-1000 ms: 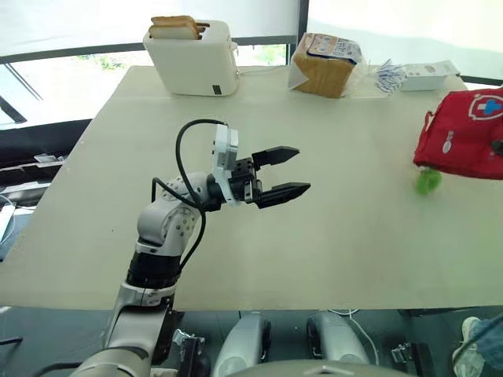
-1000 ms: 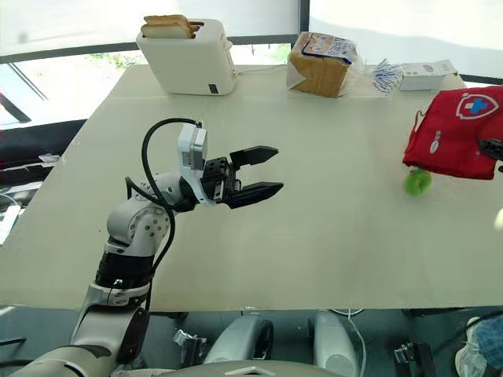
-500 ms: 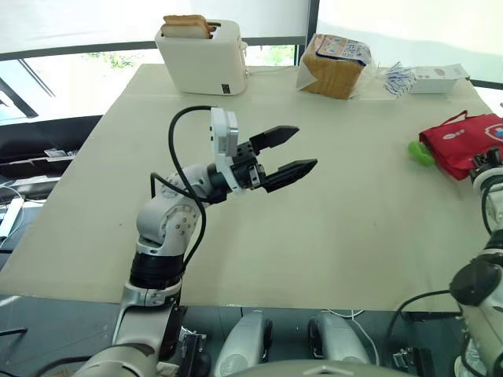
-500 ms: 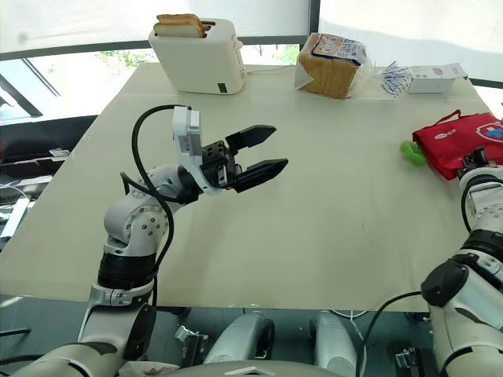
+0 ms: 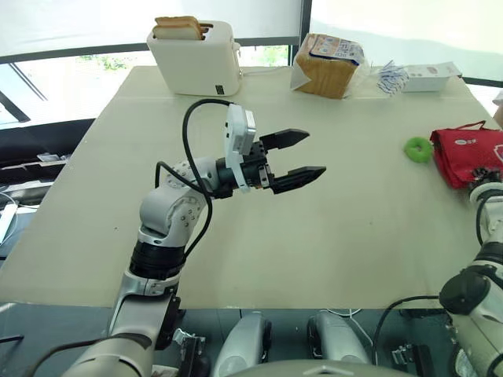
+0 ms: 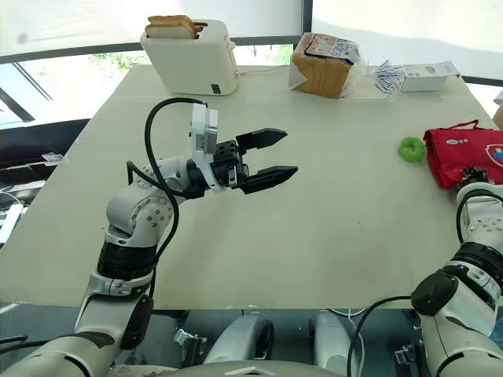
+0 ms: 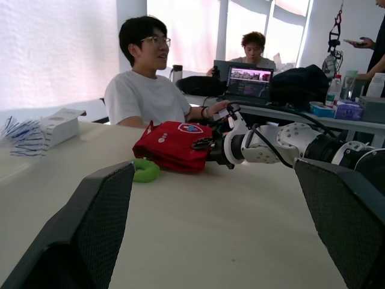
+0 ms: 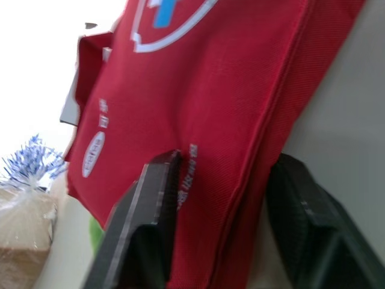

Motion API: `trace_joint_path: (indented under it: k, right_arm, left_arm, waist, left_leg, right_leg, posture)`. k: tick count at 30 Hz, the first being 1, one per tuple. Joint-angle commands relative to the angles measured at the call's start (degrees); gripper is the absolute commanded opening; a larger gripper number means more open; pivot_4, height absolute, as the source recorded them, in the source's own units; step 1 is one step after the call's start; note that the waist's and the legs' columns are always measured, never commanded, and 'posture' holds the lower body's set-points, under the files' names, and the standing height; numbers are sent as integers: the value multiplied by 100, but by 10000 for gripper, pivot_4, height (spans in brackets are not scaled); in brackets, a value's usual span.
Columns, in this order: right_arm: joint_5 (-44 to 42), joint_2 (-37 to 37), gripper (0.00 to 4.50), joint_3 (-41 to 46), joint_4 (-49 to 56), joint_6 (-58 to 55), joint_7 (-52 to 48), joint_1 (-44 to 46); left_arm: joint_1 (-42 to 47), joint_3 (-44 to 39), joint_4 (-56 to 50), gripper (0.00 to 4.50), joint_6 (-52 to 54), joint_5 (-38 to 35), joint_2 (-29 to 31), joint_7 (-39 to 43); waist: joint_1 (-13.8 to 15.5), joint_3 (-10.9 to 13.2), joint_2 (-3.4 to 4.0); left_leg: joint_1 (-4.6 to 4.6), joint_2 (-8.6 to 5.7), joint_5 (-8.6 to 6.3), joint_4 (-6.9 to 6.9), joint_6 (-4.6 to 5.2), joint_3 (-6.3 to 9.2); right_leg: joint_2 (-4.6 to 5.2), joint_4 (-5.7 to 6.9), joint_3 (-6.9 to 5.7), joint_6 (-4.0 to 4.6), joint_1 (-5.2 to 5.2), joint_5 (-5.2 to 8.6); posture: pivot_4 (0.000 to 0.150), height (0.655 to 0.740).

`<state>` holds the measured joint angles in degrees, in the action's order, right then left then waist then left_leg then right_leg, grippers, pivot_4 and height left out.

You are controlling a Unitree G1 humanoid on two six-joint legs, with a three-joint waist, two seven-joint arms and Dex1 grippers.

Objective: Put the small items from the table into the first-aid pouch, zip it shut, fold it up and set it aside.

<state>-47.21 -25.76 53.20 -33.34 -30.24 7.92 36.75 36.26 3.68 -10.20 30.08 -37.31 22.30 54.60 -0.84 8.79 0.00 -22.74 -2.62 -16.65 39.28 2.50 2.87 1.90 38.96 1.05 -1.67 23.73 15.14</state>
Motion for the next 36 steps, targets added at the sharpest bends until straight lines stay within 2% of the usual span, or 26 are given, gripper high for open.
trace_joint_path:
  k: [1,2,3,7,10,12,15,21,24,26,30,32,36]
  right_arm:
    - [-266,-124,39130,-58,1311,-783,267,-732]
    - [-356,-111,44006,-94,1757,-1022,329,-1002]
    - [-454,-123,44689,-202,2392,-1340,314,-1432]
    - [-748,-291,44689,-607,4746,-2020,-159,-3151]
    - [-352,-711,44689,-1056,6344,-1510,-1139,-4136]
    - [26,-984,44689,-1415,6962,-1053,-1543,-4243]
    - [853,-1329,44689,-2271,7160,-250,-2104,-3937]
    - [1736,-1558,44689,-4037,6326,757,-3590,-3083]
    - [1949,-1631,44689,-4353,6017,1115,-4216,-3058]
    - [1983,-1727,44689,-4227,5998,1344,-4602,-3433]
    - [1885,-1783,44689,-3320,6153,1747,-5231,-4881]
    - [1784,-1686,44689,-2817,6256,1856,-5400,-5507]
    - [1672,-1519,44689,-2348,6385,1937,-5505,-6037]
  left_arm:
    - [159,-37,-72,45000,32,-101,-5,79]
    - [166,-44,-71,45000,56,-116,1,95]
    - [174,-45,-70,45000,101,-133,22,119]
    - [169,-80,-63,45000,181,-197,84,223]
    - [136,-110,-1,45000,200,-176,132,238]
    - [76,-169,104,45000,177,-69,104,46]
    - [-49,-443,383,45000,62,129,-175,-727]
    - [-754,-653,363,45000,22,288,256,-655]
    - [-1285,-752,177,45000,-93,354,662,-408]
    - [-1649,-877,35,45000,-143,316,970,-176]
    - [-2499,-1207,93,45000,-343,374,1586,295]
    - [-2821,-1342,224,45000,-508,451,1758,416]
    - [-3150,-1471,79,45000,-489,389,1882,497]
  waist:
    - [27,-1,0]
    - [56,-1,1]
    - [80,-4,3]
    - [108,-6,12]
    - [37,-4,23]
    - [-54,-5,20]
    - [-96,-4,16]
    - [-78,7,-3]
    - [-3,11,-8]
    - [84,13,-11]
    - [226,12,-11]
    - [231,12,-10]
    - [211,11,-10]
  left_leg:
    - [-1,1,0,0,0,2]
    - [-2,0,0,1,0,9]
    - [-4,-1,0,-1,0,12]
    - [-4,-2,-1,-1,2,19]
    - [4,-2,-13,0,23,12]
    - [19,-2,-15,-2,26,5]
    - [46,4,-13,-7,21,8]
    - [28,3,0,-7,-2,15]
    - [21,1,0,-2,-2,18]
    - [19,-2,0,-2,-2,23]
    - [4,-7,-1,-1,-3,51]
    - [1,-7,-1,-4,-4,51]
    - [14,-6,-11,-4,13,50]
  right_leg:
    - [0,0,-2,0,0,0]
    - [0,-1,-7,0,-2,0]
    - [2,-3,-9,0,-3,0]
    - [2,-7,-10,0,-8,1]
    - [-1,-3,-1,-2,-8,1]
    - [-5,-1,8,-5,-16,0]
    - [-21,-3,12,-5,-31,1]
    - [-16,-12,5,-3,-18,1]
    - [-8,-14,1,-3,-15,1]
    - [-1,-14,-4,-3,-16,1]
    - [7,-26,-25,-2,-17,1]
    - [9,-31,-23,-2,-17,1]
    - [15,-29,-22,1,-25,-2]
  posture:
    - [1500,7400]
    - [1500,7400]
    - [1500,7400]
    - [1500,7400]
    - [1500,7400]
    - [1500,7400]
    - [1500,7400]
    - [1500,7400]
    - [1500,7400]
    - [1500,7400]
    - [1500,7400]
    - [1500,7400]
    - [1500,7400]
